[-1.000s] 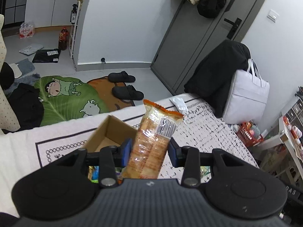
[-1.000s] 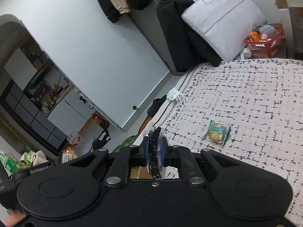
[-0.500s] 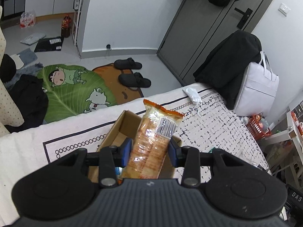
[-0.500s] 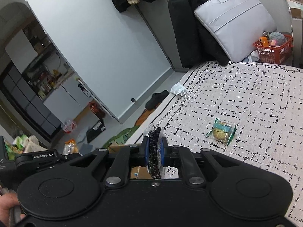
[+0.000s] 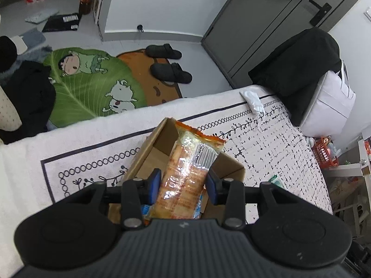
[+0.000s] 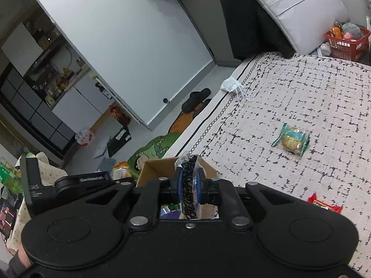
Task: Organize snacks
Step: 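Carry the bread and black packets over the cardboard box with both grippers, then open both grippers to drop the packets into the box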
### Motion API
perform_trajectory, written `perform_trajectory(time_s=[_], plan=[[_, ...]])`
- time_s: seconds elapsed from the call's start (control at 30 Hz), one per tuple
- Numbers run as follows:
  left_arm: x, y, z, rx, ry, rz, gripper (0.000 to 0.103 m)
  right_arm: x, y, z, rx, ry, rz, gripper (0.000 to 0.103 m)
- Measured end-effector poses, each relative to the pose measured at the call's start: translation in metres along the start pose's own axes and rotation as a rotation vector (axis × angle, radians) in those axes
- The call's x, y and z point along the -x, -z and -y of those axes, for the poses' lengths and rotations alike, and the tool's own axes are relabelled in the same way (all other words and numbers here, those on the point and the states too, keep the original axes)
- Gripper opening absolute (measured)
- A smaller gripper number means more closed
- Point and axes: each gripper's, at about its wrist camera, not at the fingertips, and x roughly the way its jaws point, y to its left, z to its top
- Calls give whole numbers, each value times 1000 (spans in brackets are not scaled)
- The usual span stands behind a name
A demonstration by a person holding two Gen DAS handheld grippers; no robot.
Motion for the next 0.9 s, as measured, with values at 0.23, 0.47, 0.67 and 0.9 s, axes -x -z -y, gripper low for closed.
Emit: perform_trajectory(time_s=[0.23, 0.47, 0.67, 0.9], plan=[[-30, -4, -7, 15, 17, -58, 40, -32, 3, -23, 9, 26, -50, 12], [-61, -8, -16, 38, 27, -127, 40, -60, 2, -41, 24, 49, -87, 12], [-74, -12, -18, 37, 35, -162, 40, -87, 2, -43, 11, 84, -125, 12], [-80, -17, -19, 56, 49, -190, 45, -106, 5, -48, 12, 108, -158, 12]])
